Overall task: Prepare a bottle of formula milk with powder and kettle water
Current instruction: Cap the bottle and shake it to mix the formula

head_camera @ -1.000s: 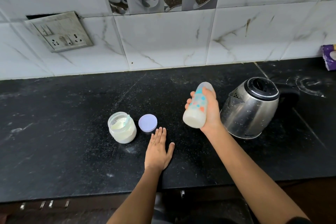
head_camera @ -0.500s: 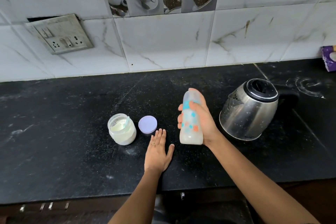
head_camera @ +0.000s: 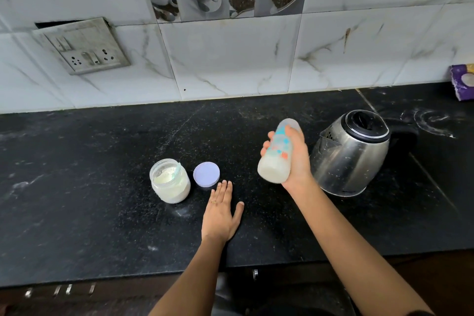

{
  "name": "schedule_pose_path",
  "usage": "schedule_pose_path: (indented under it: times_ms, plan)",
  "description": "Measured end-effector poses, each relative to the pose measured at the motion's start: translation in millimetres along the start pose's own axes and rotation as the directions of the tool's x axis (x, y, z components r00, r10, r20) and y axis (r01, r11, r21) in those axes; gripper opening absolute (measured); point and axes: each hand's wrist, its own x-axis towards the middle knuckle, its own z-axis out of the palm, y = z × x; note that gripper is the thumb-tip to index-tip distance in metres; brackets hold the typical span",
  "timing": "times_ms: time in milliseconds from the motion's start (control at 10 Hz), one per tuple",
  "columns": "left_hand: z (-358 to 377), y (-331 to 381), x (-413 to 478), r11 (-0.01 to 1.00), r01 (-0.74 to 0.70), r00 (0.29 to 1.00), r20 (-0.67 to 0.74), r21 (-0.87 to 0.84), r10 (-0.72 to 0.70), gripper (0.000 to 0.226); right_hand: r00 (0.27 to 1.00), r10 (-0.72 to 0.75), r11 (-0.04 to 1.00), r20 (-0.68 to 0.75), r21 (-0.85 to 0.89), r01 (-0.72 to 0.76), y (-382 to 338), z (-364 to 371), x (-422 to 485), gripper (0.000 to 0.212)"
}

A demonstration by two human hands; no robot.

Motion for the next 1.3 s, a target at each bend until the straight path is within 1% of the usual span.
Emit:
schedule_pose_path:
  times_ms: [100,200,300,400,500,600,700,800,900,1000,1100,1200,1300]
  plan:
    - [-1.3,0.6,-0.4,1.0,-0.006,1.0,-0.002,0.0,0.006,0.065,0.998,0.057,0.998,0.022,0.0,-0.057,4.0,-2.9,-1.0,0.07]
    - [-1.2,0.8,-1.2,1.0,-0.005,1.0,-0.004,-0.003,0.005,0.065,0.975,0.045,0.977,0.219,-0.215,0.004,10.4,-3.3,-19.0,0.059]
    - [-0.9,0.4,-0.9,1.0,-0.008,1.0,-0.004,-0.005,0.007,0.065,0.996,-0.025,0.998,0.091,-0.057,0.03,7.0,1.9,-6.9,0.062]
    - [-1.5,0.6,-1.1,1.0,-0.005,1.0,0.003,-0.002,0.005,0.065,1.0,0.009,1.0,-0.011,-0.002,-0.009,5.5,0.5,0.9,0.063]
    - [-1.8,1.1,-1.4,1.0,-0.001,1.0,-0.003,-0.013,0.001,0.065,0.982,0.066,0.973,0.178,-0.229,-0.024,8.8,-0.2,-14.4,0.06]
    - [-1.5,1.1,-0.4,1.0,-0.003,1.0,0.002,-0.007,0.003,0.065,0.99,-0.006,0.993,0.143,-0.114,0.023,3.4,2.5,-9.5,0.056]
    - [-2.2,1.3,-0.9,1.0,0.001,1.0,-0.001,-0.011,-0.001,0.065,1.0,0.011,0.999,-0.02,0.04,-0.011,1.7,-1.2,1.9,0.064]
    - [-2.5,1.5,-1.7,1.0,0.004,1.0,-0.007,-0.014,-0.004,0.065,0.99,0.1,0.982,0.103,-0.172,-0.082,11.3,-6.4,-9.3,0.077]
    - [-2.7,2.3,-1.6,1.0,0.006,1.0,-0.011,-0.012,-0.006,0.065,0.982,0.025,0.979,0.186,-0.201,0.013,10.8,-4.3,-14.8,0.055]
    - [-2.9,2.6,-1.0,1.0,0.002,1.0,-0.008,-0.007,-0.002,0.065,1.0,0.021,0.999,-0.01,0.05,-0.02,6.1,-3.5,2.6,0.062]
    - [-3.5,3.1,-1.3,1.0,0.001,1.0,-0.01,-0.006,-0.001,0.065,0.997,0.073,0.997,0.034,-0.022,-0.072,9.7,-7.0,-3.1,0.052]
    - [-3.2,2.8,-1.6,1.0,0.008,1.0,-0.011,-0.008,-0.008,0.065,0.979,0.046,0.973,0.2,-0.23,0.002,14.0,-8.0,-17.4,0.05]
    - [-3.0,2.1,-1.6,1.0,0.01,1.0,-0.007,-0.009,-0.01,0.065,0.998,0.005,0.998,0.065,-0.07,0.0,7.7,-5.4,-6.1,0.055]
